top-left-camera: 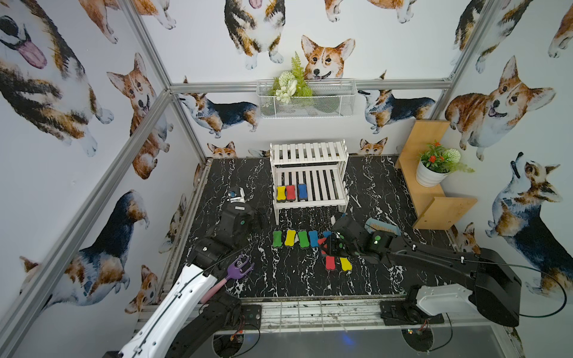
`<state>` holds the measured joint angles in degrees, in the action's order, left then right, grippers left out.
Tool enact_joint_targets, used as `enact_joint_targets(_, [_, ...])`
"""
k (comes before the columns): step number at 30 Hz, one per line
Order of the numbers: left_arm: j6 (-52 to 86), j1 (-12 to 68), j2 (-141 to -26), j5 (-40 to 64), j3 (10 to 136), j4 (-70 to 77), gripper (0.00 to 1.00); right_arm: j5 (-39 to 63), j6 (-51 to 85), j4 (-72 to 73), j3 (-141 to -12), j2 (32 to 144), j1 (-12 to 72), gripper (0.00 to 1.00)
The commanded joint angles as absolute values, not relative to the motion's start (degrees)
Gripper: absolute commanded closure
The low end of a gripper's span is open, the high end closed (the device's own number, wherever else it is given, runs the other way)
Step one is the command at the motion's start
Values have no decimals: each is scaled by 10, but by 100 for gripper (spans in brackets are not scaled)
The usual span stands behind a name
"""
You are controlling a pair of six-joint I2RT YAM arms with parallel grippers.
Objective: Remove the whiteboard erasers from the shelf
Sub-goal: Place the whiteboard eraser at the center of the board.
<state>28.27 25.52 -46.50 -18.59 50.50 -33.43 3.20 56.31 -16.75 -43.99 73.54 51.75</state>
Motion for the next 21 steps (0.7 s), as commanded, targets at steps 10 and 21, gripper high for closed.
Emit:
enact_joint_targets(10, [284,254,-468,-176,516,-344,1,117,655,-127,-439,835,539,79])
enact_joint_targets(21, [283,254,-456,-183,503,-348,1,32,676,-120,-451,853,541,80])
